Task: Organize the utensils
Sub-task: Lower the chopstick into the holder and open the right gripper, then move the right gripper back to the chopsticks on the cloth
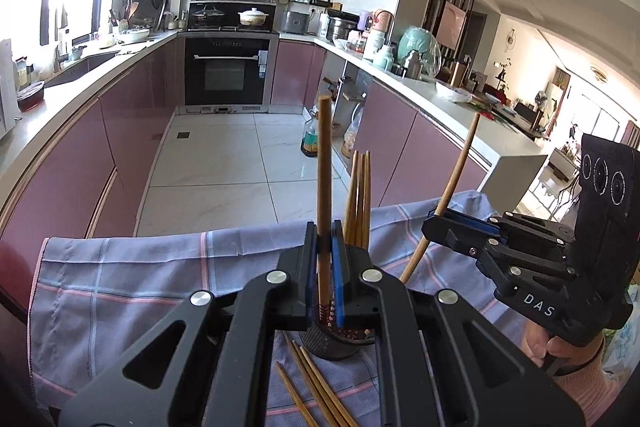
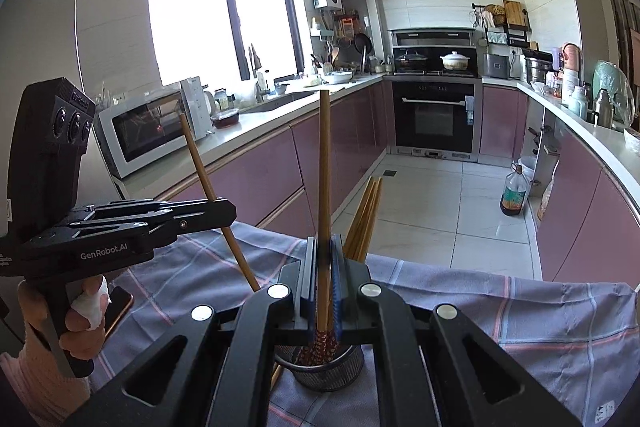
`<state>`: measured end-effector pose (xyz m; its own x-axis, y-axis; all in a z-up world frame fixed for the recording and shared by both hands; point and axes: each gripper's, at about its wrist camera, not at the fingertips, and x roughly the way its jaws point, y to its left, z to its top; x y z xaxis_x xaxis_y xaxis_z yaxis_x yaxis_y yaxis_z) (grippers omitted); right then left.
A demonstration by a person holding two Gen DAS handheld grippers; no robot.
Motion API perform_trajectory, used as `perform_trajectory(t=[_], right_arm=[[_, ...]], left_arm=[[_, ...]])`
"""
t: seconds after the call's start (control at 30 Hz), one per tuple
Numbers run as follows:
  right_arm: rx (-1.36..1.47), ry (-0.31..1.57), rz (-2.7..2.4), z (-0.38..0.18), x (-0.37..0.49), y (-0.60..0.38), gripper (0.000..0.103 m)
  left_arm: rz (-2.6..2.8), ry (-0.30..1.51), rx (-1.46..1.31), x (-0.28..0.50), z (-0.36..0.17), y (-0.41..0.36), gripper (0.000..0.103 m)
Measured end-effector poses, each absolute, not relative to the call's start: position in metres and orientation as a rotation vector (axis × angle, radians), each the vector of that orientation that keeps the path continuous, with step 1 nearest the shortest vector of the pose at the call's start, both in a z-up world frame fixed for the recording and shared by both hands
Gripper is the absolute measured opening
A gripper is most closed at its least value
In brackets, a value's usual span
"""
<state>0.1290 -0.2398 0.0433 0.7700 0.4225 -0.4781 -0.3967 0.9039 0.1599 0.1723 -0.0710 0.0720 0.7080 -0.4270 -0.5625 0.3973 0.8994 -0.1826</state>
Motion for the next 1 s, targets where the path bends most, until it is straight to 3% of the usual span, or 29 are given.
perform_trajectory(t=[0.3, 0.33, 0.4, 0.43, 0.5, 1.0], right_arm=[[0.048, 0.642, 0.407, 0.021, 0.151, -0.233, 0.009], [0.057, 0.647, 0.403, 0.019, 0.153, -0.233, 0.012], [0.082, 0.652, 0.391, 0.017, 0.157, -0.237, 0.031], [0.093, 0.648, 0.389, 0.016, 0.157, -0.238, 0.031], [0.102, 0.643, 0.389, 0.015, 0.156, -0.241, 0.031], [0.111, 0.605, 0.422, 0.013, 0.135, -0.244, 0.034]], left_arm=[[-0.438, 0.744, 0.027, 0.203, 0.046, -0.091, 0.008], [-0.437, 0.747, 0.024, 0.206, 0.044, -0.092, 0.01], [-0.436, 0.75, 0.007, 0.211, 0.041, -0.094, 0.017], [-0.43, 0.746, 0.003, 0.212, 0.039, -0.092, 0.024], [-0.432, 0.734, -0.012, 0.212, 0.038, -0.089, 0.029], [-0.432, 0.683, -0.057, 0.187, 0.028, -0.068, 0.031]])
